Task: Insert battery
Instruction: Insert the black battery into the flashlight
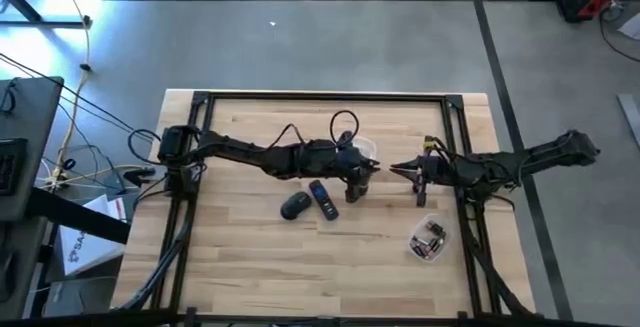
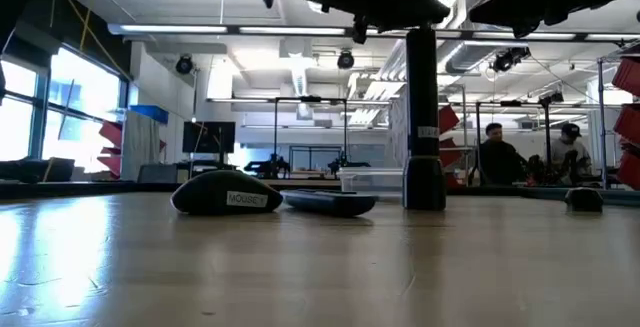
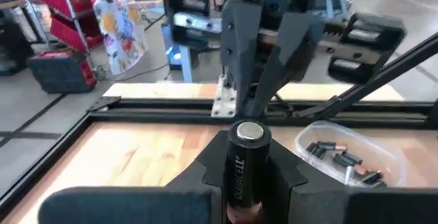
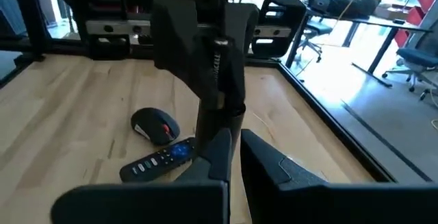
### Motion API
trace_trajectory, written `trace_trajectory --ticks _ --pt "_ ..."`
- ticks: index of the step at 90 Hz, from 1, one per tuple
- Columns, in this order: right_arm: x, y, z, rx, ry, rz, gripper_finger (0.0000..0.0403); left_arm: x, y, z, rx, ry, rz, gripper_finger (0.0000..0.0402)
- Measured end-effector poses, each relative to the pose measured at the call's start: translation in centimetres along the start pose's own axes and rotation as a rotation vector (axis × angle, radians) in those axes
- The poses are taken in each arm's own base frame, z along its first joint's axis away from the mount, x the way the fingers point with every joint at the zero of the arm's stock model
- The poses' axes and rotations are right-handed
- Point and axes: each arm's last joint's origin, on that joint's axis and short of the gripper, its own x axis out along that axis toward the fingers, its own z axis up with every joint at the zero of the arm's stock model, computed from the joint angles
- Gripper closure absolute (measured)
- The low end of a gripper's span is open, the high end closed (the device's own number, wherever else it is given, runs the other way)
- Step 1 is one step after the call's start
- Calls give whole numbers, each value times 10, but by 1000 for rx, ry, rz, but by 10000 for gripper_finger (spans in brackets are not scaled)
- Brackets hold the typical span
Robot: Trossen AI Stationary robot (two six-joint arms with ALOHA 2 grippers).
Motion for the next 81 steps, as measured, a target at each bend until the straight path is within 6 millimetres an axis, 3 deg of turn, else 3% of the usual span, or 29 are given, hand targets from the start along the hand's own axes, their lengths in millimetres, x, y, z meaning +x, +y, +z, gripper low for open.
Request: trace_trajectory --ticks 81 --pt "0 0 0 4 4 -1 402 -1 1 0 -7 5 24 348"
